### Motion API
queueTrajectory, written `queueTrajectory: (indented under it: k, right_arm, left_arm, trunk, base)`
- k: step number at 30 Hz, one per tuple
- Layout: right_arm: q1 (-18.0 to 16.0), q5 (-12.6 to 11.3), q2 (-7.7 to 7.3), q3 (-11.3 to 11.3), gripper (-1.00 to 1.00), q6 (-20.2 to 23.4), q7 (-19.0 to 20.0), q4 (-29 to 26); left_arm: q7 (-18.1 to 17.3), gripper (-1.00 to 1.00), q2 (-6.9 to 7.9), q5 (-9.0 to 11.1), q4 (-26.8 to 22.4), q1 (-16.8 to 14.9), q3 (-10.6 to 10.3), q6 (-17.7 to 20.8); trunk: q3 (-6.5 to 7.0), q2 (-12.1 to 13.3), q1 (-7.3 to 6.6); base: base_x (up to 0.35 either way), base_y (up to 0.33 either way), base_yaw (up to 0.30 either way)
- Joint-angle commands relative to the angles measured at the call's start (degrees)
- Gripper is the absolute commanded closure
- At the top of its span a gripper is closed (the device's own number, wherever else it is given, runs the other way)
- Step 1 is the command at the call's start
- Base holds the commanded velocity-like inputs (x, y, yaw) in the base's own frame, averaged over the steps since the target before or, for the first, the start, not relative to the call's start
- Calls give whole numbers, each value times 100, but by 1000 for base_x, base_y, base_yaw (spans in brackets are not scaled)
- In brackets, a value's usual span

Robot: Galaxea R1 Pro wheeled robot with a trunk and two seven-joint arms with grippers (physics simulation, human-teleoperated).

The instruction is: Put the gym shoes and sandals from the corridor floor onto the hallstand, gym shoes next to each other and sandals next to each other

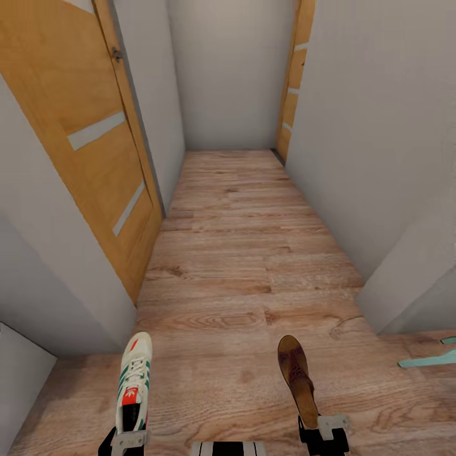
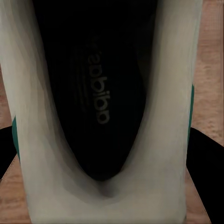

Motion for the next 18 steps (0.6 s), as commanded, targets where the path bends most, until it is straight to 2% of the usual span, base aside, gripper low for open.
queueTrajectory:
  k: [1,18]
  right_arm:
    - [-1,-78,2,54,100,-14,2,2]
    - [8,-79,7,45,100,-13,-10,-6]
  left_arm:
    - [30,100,3,26,4,-2,-45,-15]
    - [36,100,-32,-20,14,-2,-63,-14]
  trunk:
    - [28,0,-3]
    - [524,23,-47]
  base:
    - [0,0,0]
    - [0,0,0]
